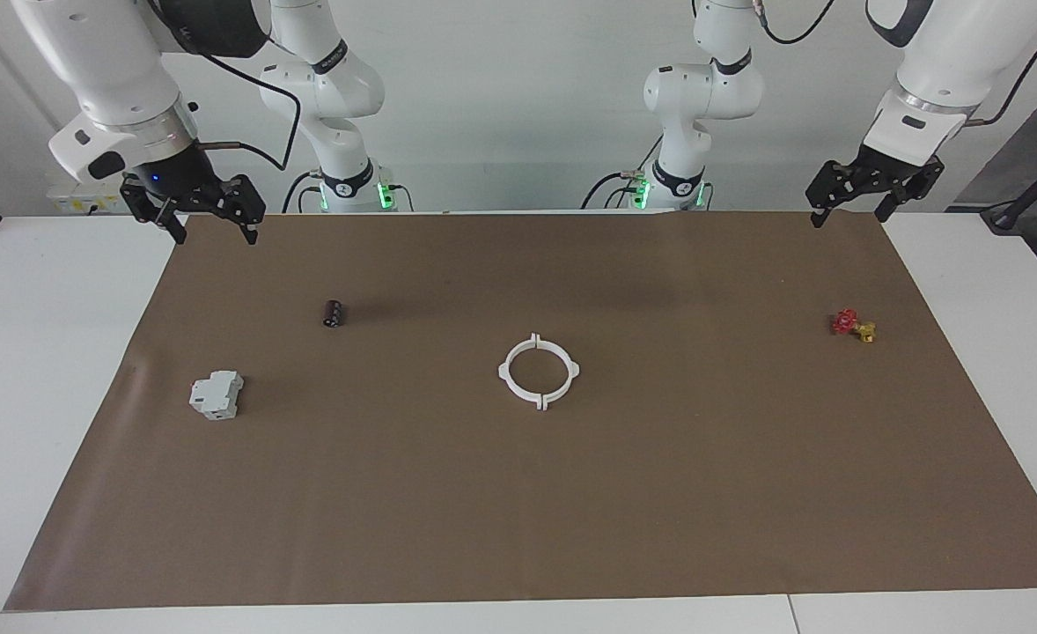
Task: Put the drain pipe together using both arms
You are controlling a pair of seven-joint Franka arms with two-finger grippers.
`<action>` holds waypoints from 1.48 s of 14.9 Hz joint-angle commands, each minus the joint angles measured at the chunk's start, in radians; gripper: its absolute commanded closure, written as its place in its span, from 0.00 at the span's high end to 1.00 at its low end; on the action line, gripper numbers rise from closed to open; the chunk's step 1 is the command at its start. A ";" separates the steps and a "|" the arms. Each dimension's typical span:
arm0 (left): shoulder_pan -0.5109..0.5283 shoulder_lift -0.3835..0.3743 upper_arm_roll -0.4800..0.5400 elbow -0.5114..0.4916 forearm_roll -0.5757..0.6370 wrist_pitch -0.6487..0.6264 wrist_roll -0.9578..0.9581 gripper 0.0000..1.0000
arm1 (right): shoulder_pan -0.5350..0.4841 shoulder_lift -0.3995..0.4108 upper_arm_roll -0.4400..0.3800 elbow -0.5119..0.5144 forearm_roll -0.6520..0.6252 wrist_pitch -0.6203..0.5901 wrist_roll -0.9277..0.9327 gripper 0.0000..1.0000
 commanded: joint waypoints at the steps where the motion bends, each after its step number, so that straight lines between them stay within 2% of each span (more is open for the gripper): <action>1: -0.017 0.002 0.012 0.022 -0.013 -0.039 0.011 1.00 | -0.013 -0.004 0.008 -0.009 0.004 0.015 0.004 1.00; 8: -0.014 0.043 0.020 0.052 -0.041 -0.034 0.011 1.00 | -0.013 -0.004 0.008 -0.009 0.004 0.015 0.004 1.00; 22: -0.018 0.020 -0.006 0.041 -0.038 -0.014 0.006 1.00 | -0.013 -0.004 0.008 -0.009 0.004 0.013 0.004 1.00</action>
